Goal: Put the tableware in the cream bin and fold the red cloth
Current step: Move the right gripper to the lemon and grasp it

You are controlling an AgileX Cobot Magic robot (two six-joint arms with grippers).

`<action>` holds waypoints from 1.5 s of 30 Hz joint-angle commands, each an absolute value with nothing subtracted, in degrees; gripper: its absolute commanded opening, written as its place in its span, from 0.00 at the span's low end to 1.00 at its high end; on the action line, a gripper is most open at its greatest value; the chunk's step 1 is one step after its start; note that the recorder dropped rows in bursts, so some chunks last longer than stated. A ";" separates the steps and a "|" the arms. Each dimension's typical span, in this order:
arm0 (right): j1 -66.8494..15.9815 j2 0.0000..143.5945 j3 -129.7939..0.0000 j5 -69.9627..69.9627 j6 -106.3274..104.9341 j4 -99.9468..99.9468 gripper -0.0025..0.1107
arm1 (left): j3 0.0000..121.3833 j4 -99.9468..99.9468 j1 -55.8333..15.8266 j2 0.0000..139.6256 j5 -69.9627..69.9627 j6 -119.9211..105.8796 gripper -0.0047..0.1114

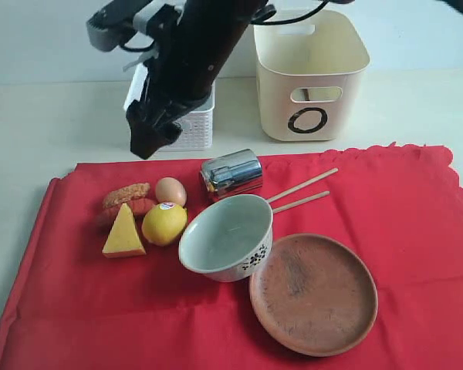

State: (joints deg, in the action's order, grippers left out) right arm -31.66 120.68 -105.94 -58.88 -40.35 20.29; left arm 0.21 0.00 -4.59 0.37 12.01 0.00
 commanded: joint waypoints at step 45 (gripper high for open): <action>-35.32 134.86 -106.11 -61.11 -45.04 17.62 0.05 | 0.00 0.00 -4.59 0.00 11.88 0.00 0.04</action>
